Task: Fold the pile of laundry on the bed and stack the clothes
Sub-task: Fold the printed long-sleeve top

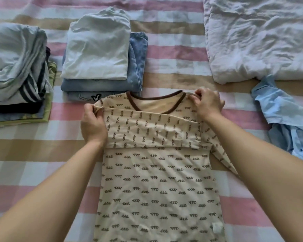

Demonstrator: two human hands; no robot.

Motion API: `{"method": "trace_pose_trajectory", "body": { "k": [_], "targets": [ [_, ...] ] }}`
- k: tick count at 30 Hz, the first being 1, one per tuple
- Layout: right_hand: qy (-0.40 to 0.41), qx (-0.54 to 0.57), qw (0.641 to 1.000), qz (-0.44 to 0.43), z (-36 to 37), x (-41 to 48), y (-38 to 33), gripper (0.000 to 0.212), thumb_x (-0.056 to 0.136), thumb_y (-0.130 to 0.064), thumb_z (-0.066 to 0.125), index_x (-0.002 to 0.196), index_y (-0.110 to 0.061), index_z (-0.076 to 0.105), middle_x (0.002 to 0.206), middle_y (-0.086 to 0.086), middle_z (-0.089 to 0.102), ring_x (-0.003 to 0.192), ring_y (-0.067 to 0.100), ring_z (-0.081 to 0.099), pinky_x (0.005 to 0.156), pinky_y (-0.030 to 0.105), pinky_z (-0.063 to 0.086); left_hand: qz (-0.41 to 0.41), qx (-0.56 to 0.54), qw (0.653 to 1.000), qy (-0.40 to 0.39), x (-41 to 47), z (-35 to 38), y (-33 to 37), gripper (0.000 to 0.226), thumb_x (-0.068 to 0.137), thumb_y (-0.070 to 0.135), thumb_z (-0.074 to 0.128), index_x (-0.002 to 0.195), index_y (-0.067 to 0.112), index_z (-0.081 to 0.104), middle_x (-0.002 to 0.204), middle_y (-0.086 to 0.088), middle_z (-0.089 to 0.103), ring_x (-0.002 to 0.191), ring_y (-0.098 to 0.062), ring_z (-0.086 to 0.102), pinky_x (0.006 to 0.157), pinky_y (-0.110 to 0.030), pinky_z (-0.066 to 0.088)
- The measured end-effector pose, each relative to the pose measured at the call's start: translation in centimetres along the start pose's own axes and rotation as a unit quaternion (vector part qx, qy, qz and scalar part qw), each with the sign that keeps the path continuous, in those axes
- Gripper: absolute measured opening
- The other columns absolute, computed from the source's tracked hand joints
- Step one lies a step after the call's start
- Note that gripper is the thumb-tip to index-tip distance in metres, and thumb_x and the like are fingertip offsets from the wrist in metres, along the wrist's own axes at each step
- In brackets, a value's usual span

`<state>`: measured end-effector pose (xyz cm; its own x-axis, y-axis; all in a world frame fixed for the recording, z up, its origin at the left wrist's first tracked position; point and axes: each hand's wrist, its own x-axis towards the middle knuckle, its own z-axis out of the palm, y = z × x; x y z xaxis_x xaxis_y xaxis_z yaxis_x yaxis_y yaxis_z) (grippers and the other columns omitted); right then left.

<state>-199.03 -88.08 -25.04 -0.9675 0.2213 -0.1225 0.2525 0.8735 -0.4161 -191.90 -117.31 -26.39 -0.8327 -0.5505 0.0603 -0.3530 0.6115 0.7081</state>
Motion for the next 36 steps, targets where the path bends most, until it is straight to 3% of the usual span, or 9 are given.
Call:
{"method": "trace_pose_trajectory", "body": {
  "k": [4,8,12,15,19,23,27,30,36],
  "targets": [
    [-0.007,-0.019,1.000,0.014,0.9,0.4,-0.5,0.022,0.091,-0.038,0.055,0.103,-0.022,0.062,0.113,0.003,0.060,0.114,0.027,0.044,0.087,0.039,0.032,-0.030,0.038,0.997,-0.067,0.7,0.4,-0.1,0.027,0.094,0.024,0.050,0.110,0.003,0.048,0.111,-0.018,0.056,0.100,-0.033,0.053,0.079,-0.038,0.040],
    [0.059,0.046,0.997,0.011,-0.3,-1.8,0.8,0.024,0.092,-0.030,0.053,0.114,-0.021,0.058,0.118,0.005,0.057,0.115,0.026,0.043,0.088,0.037,0.036,0.091,0.063,0.993,-0.032,-2.5,0.2,2.7,0.035,0.091,0.016,0.052,0.123,0.002,0.048,0.121,-0.017,0.050,0.112,-0.031,0.042,0.096,-0.036,0.032],
    [0.123,0.134,0.983,0.006,-3.0,-6.2,3.9,0.021,0.092,-0.018,0.053,0.110,-0.014,0.061,0.111,0.005,0.062,0.106,0.023,0.049,0.082,0.022,0.028,0.171,-0.067,0.976,-0.120,-8.1,1.8,8.2,0.021,0.091,0.004,0.051,0.110,-0.001,0.056,0.099,-0.005,0.056,0.094,-0.016,0.051,0.086,-0.032,0.046],
    [0.172,0.165,0.971,0.028,-5.4,-10.3,7.1,0.018,0.089,-0.009,0.055,0.104,-0.010,0.063,0.102,0.006,0.065,0.097,0.022,0.053,0.085,0.025,0.034,0.196,-0.135,0.955,-0.179,-12.8,3.7,12.5,0.015,0.090,0.000,0.052,0.103,0.001,0.059,0.091,0.003,0.055,0.081,-0.014,0.057,0.074,-0.032,0.053],
    [0.208,0.173,0.957,0.101,-7.5,-15.1,12.4,0.014,0.086,-0.004,0.058,0.098,-0.007,0.065,0.094,0.009,0.064,0.092,0.028,0.055,0.083,0.042,0.044,0.196,-0.159,0.934,-0.254,-19.6,6.7,16.8,0.014,0.089,-0.001,0.054,0.101,0.003,0.061,0.090,0.005,0.057,0.081,-0.012,0.057,0.074,-0.022,0.050],
    [0.239,0.157,0.944,0.165,-8.7,-18.7,18.1,0.017,0.079,0.004,0.064,0.093,-0.005,0.066,0.092,0.012,0.064,0.091,0.028,0.052,0.081,0.030,0.034,0.205,-0.164,0.911,-0.319,-25.9,10.0,19.2,0.013,0.089,0.003,0.054,0.100,0.005,0.062,0.090,0.005,0.059,0.084,-0.015,0.058,0.075,-0.030,0.050],
    [0.243,0.127,0.920,0.280,-8.8,-20.8,23.1,0.024,0.074,-0.005,0.073,0.094,-0.001,0.060,0.098,0.018,0.061,0.094,0.035,0.050,0.077,0.030,0.030,0.197,-0.134,0.885,-0.401,-31.2,13.4,20.0,0.015,0.089,0.003,0.053,0.100,0.007,0.062,0.095,-0.002,0.062,0.089,-0.016,0.057,0.081,-0.033,0.047],
    [0.165,0.083,0.919,0.348,-8.2,-21.4,25.3,0.039,0.074,-0.022,0.076,0.104,-0.002,0.061,0.110,0.019,0.057,0.101,0.037,0.047,0.078,0.040,0.037,0.184,-0.123,0.879,-0.422,-34.0,14.9,20.1,0.016,0.087,0.000,0.055,0.098,0.008,0.062,0.094,-0.003,0.061,0.090,-0.016,0.056,0.082,-0.025,0.044],
    [0.150,0.062,0.930,0.331,-7.5,-21.2,25.9,0.031,0.070,-0.033,0.077,0.089,-0.010,0.068,0.098,0.015,0.057,0.093,0.035,0.048,0.076,0.042,0.037,0.201,-0.085,0.896,-0.387,-35.4,16.4,20.4,0.018,0.083,-0.002,0.058,0.097,0.008,0.064,0.092,-0.002,0.062,0.090,-0.017,0.055,0.082,-0.024,0.042]
  ]
}}
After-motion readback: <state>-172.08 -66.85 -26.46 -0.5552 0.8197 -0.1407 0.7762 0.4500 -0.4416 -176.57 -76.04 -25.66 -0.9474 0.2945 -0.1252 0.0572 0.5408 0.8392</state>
